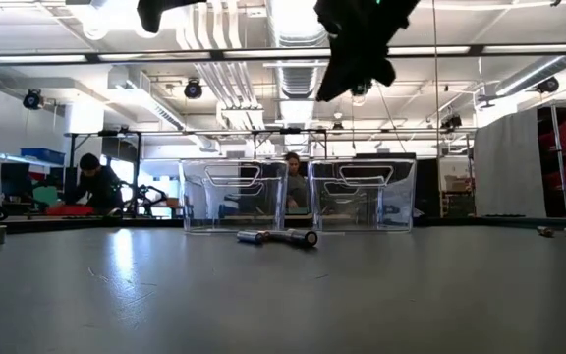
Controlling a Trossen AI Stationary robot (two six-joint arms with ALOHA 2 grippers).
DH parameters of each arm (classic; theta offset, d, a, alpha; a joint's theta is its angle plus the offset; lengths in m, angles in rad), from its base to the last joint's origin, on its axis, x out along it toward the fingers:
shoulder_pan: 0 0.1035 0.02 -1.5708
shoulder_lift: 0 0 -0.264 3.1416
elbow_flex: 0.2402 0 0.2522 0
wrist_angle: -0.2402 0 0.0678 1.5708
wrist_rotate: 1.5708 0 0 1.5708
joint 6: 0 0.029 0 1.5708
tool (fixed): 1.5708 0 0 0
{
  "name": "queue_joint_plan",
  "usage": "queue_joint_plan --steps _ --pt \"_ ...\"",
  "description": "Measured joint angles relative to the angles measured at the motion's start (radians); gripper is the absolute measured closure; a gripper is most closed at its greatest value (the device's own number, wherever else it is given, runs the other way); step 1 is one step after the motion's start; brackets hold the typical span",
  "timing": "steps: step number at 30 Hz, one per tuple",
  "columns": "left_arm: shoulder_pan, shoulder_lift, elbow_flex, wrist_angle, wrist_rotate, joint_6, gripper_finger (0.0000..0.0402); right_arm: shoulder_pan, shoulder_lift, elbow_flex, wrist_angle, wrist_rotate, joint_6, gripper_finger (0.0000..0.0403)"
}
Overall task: Sort batteries
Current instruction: Put the white battery into the right transparent bin
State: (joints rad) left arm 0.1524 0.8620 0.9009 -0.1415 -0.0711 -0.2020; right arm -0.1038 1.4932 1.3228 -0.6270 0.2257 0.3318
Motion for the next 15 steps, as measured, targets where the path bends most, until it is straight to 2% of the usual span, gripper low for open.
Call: queue_joint_plan --steps 5,9,12,15 --pt "0.000 -0.033 0.000 -0.054 0.000 -0.024 0.0229 -0.213 0.062 0.034 -0.020 -0.171 -0.282 0.0374" --pt "0.000 -0.064 0.000 -0.104 -0.004 -0.029 0.0228 -0.366 0.127 0.042 -0.018 -0.234 -0.417 0.0374" --pt "-0.001 -0.080 0.000 -0.106 -0.087 -0.031 0.0228 -0.434 0.183 0.043 -0.018 -0.285 -0.498 0.0374" --pt "0.000 -0.093 0.000 -0.094 -0.250 -0.039 0.0228 -0.455 0.236 0.045 -0.010 -0.315 -0.598 0.0374"
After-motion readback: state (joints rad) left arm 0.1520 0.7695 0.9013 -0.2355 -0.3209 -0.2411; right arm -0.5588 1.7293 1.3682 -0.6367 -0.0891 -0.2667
